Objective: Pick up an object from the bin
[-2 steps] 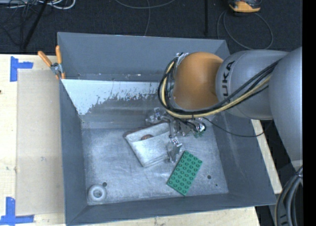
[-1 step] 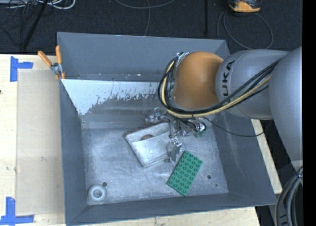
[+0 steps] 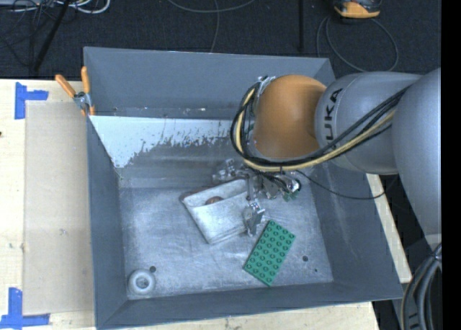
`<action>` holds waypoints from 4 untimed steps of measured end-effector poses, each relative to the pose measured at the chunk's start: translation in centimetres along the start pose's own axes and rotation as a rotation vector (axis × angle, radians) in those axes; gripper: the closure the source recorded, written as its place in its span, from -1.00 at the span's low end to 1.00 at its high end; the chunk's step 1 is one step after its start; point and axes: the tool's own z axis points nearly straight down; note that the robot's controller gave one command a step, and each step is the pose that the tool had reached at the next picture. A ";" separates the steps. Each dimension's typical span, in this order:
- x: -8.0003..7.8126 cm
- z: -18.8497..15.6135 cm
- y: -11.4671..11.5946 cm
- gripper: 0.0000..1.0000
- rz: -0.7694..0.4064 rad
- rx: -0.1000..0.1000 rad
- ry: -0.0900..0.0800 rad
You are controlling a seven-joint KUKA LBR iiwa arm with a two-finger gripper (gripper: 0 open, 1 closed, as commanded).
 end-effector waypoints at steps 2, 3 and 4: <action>1.1 -1.5 0.3 1.00 0.004 -0.002 0.008; 1.2 -4.5 0.4 1.00 0.005 0.004 -0.011; 1.1 -11.3 0.5 1.00 0.009 0.006 -0.016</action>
Offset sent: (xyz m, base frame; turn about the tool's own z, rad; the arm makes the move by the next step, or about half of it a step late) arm 0.0001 0.0000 0.0222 0.0000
